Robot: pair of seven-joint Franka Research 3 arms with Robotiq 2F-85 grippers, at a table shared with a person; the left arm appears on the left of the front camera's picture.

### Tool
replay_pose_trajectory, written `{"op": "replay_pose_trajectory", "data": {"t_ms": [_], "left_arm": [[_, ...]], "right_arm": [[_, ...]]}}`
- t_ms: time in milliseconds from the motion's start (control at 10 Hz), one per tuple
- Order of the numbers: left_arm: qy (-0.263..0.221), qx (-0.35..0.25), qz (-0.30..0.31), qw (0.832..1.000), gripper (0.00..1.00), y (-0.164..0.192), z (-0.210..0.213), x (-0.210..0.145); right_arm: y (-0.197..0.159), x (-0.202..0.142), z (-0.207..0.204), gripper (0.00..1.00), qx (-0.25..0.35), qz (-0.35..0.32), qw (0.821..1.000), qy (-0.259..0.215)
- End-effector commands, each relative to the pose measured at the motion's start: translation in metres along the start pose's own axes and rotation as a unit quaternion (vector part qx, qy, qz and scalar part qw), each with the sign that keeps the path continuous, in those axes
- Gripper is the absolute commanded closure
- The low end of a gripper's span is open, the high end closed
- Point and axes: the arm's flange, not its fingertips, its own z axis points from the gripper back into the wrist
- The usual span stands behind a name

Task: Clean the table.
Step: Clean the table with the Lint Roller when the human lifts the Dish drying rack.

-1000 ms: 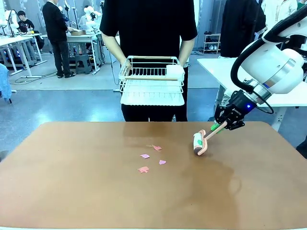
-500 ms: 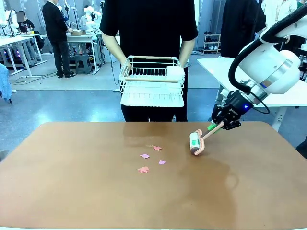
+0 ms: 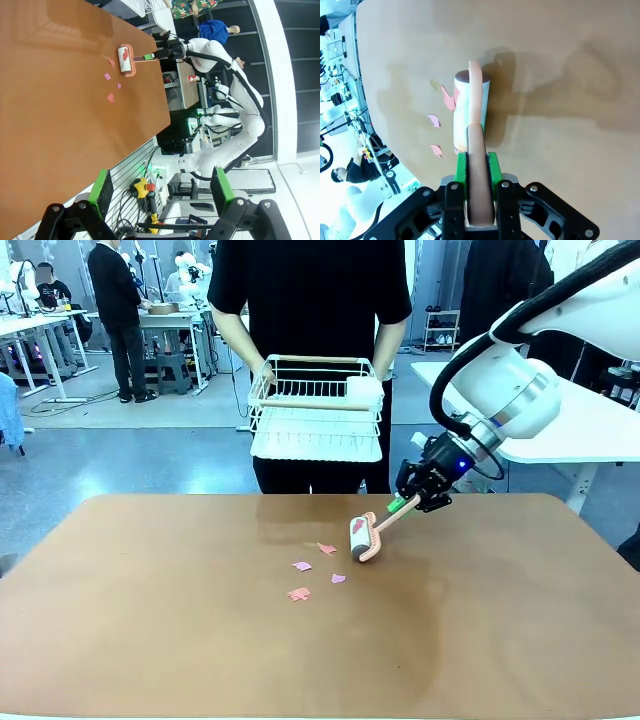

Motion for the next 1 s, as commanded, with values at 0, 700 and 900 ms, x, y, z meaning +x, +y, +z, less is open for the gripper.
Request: {"op": "replay_pose_trajectory", "data": {"t_ms": [0,700,900], "left_arm": [[-0.002,-0.01,-0.011,1.0,0.0,0.001,0.003,-0.001],[-0.002,-0.01,-0.011,1.0,0.0,0.001,0.003,-0.001],[-0.002,-0.01,-0.011,1.0,0.0,0.001,0.003,-0.001]], "right_arm": [[-0.006,0.002,-0.039,0.79,-0.022,0.005,0.999,0.046],[0.048,0.009,-0.149,0.79,-0.023,0.027,0.993,0.117],[0.064,0.007,-0.169,0.79,-0.016,0.038,0.993,0.107]]}}
